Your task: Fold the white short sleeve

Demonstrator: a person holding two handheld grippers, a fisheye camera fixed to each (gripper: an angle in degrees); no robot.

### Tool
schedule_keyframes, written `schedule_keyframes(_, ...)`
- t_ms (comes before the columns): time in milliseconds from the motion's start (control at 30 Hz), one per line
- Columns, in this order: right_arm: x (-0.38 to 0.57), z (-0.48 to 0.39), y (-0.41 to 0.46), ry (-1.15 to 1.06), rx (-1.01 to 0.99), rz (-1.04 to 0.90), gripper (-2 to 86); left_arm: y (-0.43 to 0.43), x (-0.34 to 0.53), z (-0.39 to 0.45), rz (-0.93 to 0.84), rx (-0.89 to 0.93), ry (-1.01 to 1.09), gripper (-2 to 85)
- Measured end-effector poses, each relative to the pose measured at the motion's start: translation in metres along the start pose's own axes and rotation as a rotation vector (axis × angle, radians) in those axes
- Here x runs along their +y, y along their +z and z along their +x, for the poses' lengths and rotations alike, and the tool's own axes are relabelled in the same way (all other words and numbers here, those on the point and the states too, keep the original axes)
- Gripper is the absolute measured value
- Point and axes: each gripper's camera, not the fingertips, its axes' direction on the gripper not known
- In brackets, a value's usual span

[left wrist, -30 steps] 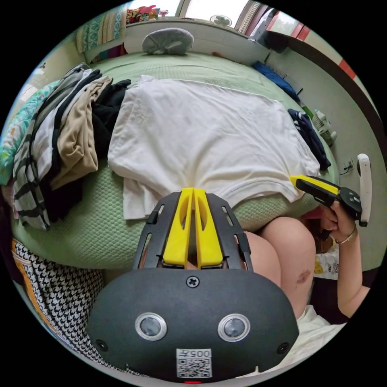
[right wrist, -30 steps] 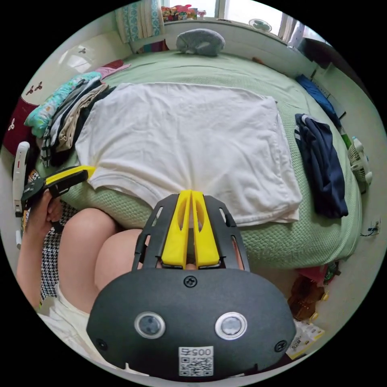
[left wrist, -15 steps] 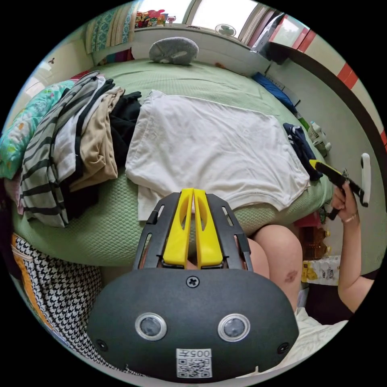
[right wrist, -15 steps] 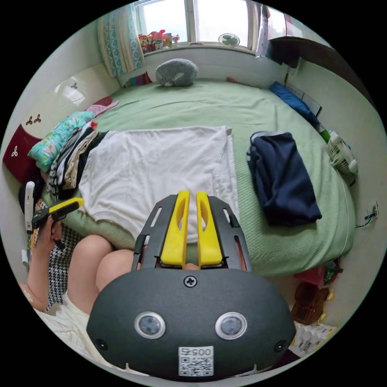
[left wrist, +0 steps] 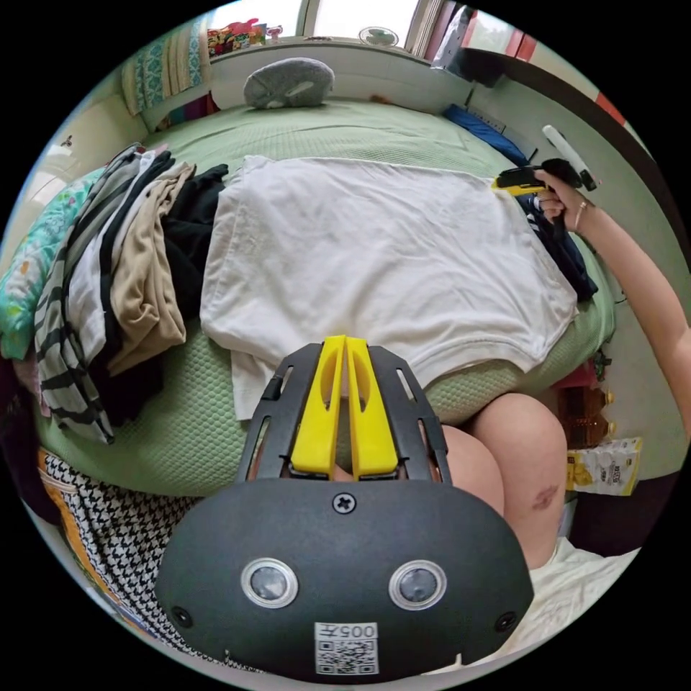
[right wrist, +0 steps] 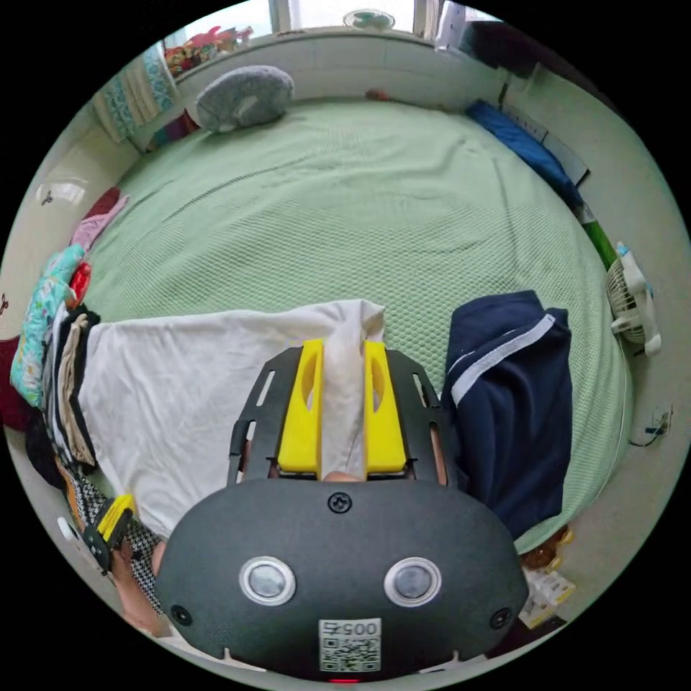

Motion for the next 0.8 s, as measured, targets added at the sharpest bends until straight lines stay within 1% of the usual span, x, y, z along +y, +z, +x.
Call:
schedule_keyframes(100, -0.004, 0.001, -0.007, -0.034, -0.014, 0.03, -1.0, -0.002, 0.0, 0.0, 0.013, 0.02, 0.005, -0.6)
schedule_keyframes(200, -0.022, 0.013, -0.015, -0.019, -0.068, 0.031, -1.6, 0.0, -0.003, 0.001, 0.008, 0.046, 0.017, -0.6)
schedule_keyframes(300, -0.043, 0.022, -0.01, 0.041, -0.112, 0.027, -1.7, 0.006, -0.005, 0.003, -0.006, 0.024, 0.025, -0.6)
schedule_keyframes(433, -0.053, 0.017, 0.022, 0.047, -0.065, -0.058, -1.5, 0.009, -0.004, 0.003, -0.009, 0.026, 0.023, -0.6)
schedule_keyframes(500, -0.047, 0.013, 0.024, 0.015, -0.046, -0.024, -1.0, 0.007, -0.002, 0.002, -0.011, 0.031, 0.021, -0.5)
schedule_keyframes(567, -0.043, 0.015, 0.017, 0.001, -0.038, -0.044, 0.2, 0.005, 0.0, 0.001, -0.017, 0.032, 0.018, -0.6)
schedule_keyframes(733, -0.003, 0.024, -0.036, -0.047, 0.081, 0.035, 2.9, -0.004, 0.008, 0.001, -0.01, 0.045, 0.018, -0.6)
schedule_keyframes(800, 0.035, 0.012, -0.065, -0.141, 0.084, 0.084, 3.5, -0.013, 0.012, 0.001, 0.014, 0.021, 0.01, -0.6)
